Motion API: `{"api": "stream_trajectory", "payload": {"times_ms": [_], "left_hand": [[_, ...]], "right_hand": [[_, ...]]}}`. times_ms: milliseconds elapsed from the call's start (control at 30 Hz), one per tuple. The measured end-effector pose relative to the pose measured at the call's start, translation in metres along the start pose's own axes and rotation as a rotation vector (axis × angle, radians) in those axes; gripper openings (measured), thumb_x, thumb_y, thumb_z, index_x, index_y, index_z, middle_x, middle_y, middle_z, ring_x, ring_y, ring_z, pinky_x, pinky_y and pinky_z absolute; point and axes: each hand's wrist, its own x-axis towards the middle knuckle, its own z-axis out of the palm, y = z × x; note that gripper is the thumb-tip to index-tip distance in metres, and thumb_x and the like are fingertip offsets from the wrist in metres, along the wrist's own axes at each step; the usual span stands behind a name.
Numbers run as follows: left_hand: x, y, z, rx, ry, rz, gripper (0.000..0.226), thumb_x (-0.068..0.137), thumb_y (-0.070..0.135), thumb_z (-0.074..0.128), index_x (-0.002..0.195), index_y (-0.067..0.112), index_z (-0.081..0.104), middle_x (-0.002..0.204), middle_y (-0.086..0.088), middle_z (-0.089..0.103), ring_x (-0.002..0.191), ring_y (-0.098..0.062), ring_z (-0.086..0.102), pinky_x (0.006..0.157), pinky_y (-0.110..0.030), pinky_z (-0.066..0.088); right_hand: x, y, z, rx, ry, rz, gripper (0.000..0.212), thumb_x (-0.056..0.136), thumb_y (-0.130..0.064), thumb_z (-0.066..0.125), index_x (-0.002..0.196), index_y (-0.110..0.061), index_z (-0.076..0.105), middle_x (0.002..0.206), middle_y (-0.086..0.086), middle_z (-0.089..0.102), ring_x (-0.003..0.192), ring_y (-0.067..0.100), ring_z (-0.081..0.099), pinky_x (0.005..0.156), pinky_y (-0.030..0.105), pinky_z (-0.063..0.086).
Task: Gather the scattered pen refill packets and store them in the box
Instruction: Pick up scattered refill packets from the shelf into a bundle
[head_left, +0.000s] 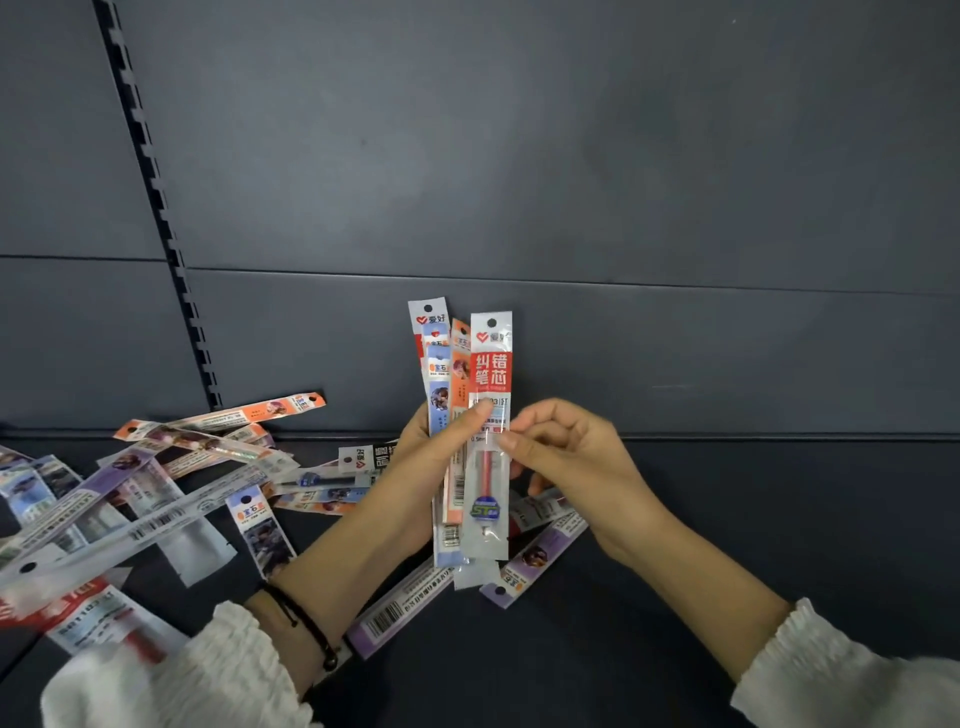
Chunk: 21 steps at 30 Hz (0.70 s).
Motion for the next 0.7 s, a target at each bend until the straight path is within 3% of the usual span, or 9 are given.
{"api": "stream_trajectory", "payload": {"times_ms": [100, 167, 233, 333, 433, 500, 567, 700], "left_hand": [[0.003, 0.002, -0.002, -0.003, 0.061, -0.06, 0.032, 0.089, 0.027, 0.061, 0.118, 0.015, 0.061, 0.086, 0.001, 0.073, 0.072, -0.01, 0.071, 0.06, -0.026, 0.054], [0.005, 0.008, -0.009, -0.022, 0.099, -0.072, 0.032, 0.09, 0.029, 0.059, 0.12, 0.017, 0.062, 0.084, 0.006, 0.075, 0.07, -0.006, 0.071, 0.063, -0.027, 0.051], [0.006, 0.014, -0.02, -0.048, 0.117, -0.057, 0.034, 0.092, 0.031, 0.056, 0.122, 0.018, 0.063, 0.085, 0.009, 0.076, 0.073, -0.003, 0.071, 0.065, -0.028, 0.05], [0.009, 0.018, -0.034, -0.214, 0.132, -0.077, 0.035, 0.094, 0.031, 0.055, 0.125, 0.018, 0.061, 0.097, 0.003, 0.076, 0.086, -0.01, 0.073, 0.07, -0.032, 0.054], [0.009, 0.017, -0.035, -0.4, 0.144, -0.12, 0.032, 0.095, 0.028, 0.053, 0.123, 0.015, 0.06, 0.102, -0.003, 0.075, 0.089, -0.017, 0.074, 0.07, -0.032, 0.059], [0.009, 0.017, -0.034, -0.435, 0.132, -0.116, 0.025, 0.097, 0.027, 0.05, 0.118, 0.016, 0.059, 0.099, -0.003, 0.077, 0.086, -0.017, 0.074, 0.067, -0.03, 0.06], [0.009, 0.019, -0.033, -0.433, 0.114, -0.116, 0.02, 0.097, 0.026, 0.048, 0.108, 0.014, 0.06, 0.085, -0.001, 0.077, 0.071, -0.014, 0.074, 0.059, -0.026, 0.059], [0.01, 0.022, -0.032, -0.545, 0.062, -0.108, 0.011, 0.091, 0.028, 0.049, 0.086, 0.018, 0.049, 0.058, 0.005, 0.052, 0.042, -0.004, 0.048, 0.044, -0.016, 0.047]], "right_hand": [[0.002, 0.0, -0.009, -0.133, -0.031, -0.026, 0.005, 0.088, -0.016, 0.064, 0.089, -0.012, 0.066, 0.077, -0.002, 0.072, 0.066, 0.01, 0.064, 0.054, 0.021, 0.05], [0.003, 0.001, -0.023, -0.357, -0.006, -0.133, 0.006, 0.089, -0.018, 0.063, 0.087, -0.015, 0.068, 0.08, -0.001, 0.072, 0.068, 0.011, 0.066, 0.06, 0.024, 0.052], [0.003, 0.002, -0.041, -0.625, -0.054, -0.19, 0.009, 0.087, -0.023, 0.066, 0.093, -0.019, 0.07, 0.089, -0.005, 0.07, 0.072, 0.001, 0.064, 0.066, 0.023, 0.052], [0.003, 0.006, -0.061, -0.831, -0.294, -0.012, 0.038, 0.08, -0.04, 0.071, 0.117, -0.037, 0.061, 0.12, -0.02, 0.056, 0.103, -0.012, 0.052, 0.089, 0.015, 0.045], [0.004, 0.013, -0.064, -0.949, -0.476, 0.051, 0.055, 0.075, -0.049, 0.073, 0.127, -0.043, 0.054, 0.13, -0.024, 0.045, 0.123, -0.008, 0.035, 0.105, 0.018, 0.032], [0.004, 0.015, -0.06, -0.948, -0.512, 0.035, 0.051, 0.078, -0.044, 0.072, 0.126, -0.039, 0.057, 0.126, -0.022, 0.048, 0.12, -0.006, 0.039, 0.104, 0.019, 0.036], [0.005, 0.016, -0.057, -0.928, -0.501, 0.014, 0.044, 0.08, -0.039, 0.072, 0.123, -0.037, 0.061, 0.117, -0.021, 0.051, 0.113, -0.004, 0.046, 0.098, 0.019, 0.041], [0.006, 0.015, -0.057, -0.927, -0.443, 0.001, 0.04, 0.081, -0.032, 0.073, 0.119, -0.035, 0.063, 0.104, -0.023, 0.051, 0.099, -0.006, 0.051, 0.086, 0.012, 0.042]]}}
